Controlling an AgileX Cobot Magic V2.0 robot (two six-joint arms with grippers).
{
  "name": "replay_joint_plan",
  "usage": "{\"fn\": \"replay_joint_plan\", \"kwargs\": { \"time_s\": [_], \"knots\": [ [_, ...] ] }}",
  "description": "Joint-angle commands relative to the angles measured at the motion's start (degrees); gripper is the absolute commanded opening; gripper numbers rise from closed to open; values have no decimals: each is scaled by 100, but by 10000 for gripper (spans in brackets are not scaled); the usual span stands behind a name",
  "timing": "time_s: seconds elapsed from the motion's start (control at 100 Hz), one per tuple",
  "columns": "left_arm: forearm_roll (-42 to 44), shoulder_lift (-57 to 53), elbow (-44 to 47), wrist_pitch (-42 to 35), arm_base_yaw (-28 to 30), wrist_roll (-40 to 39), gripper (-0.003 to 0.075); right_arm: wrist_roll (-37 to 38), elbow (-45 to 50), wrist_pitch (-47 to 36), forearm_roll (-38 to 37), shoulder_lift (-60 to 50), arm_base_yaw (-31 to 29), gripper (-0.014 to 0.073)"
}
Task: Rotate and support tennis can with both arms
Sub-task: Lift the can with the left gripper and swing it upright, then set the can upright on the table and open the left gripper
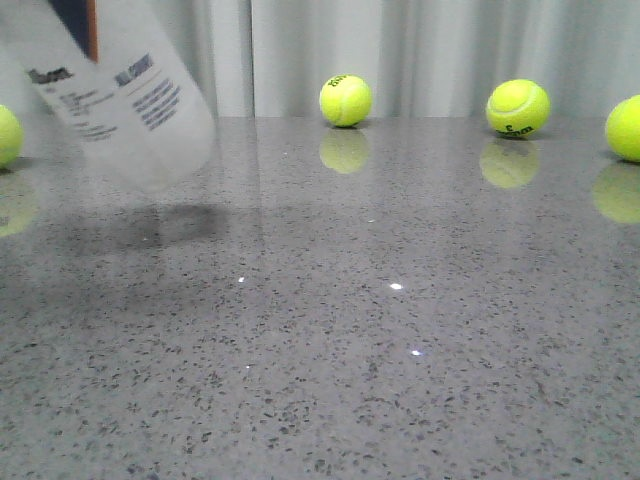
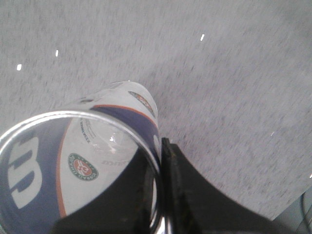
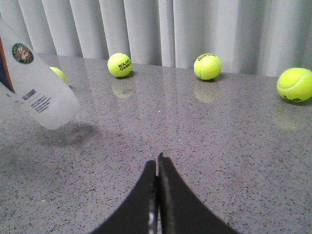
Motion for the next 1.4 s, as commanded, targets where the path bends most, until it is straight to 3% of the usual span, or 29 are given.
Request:
{"fn": "replay_joint_plan", "kwargs": {
  "time_s": [0.0, 0.21, 0.66, 0.78, 1.04, 1.39],
  "knots": [
    [550, 121, -324, 165, -432, -452, -19, -51, -144, -446, -49, 39, -17, -59],
    [938, 614, -675, 247, -1190, -525, -19, -51, -144, -452, -49, 39, -17, -59],
    [467, 1059, -985, 247, -1206, -493, -12, -51, -144, -452, -49, 39, -17, -59],
    [229, 1059, -985, 247, -1146, -427, 93, -51, -144, -452, -49, 39, -17, -59],
    [276, 1146, -1351, 74, -1146, -364, 461, -51, -144, -452, -49, 39, -17, -59],
    [135, 1857, -2054, -95, -1158, -175, 484, -51, -144, -452, -49, 39, -17, -59]
  ]
}}
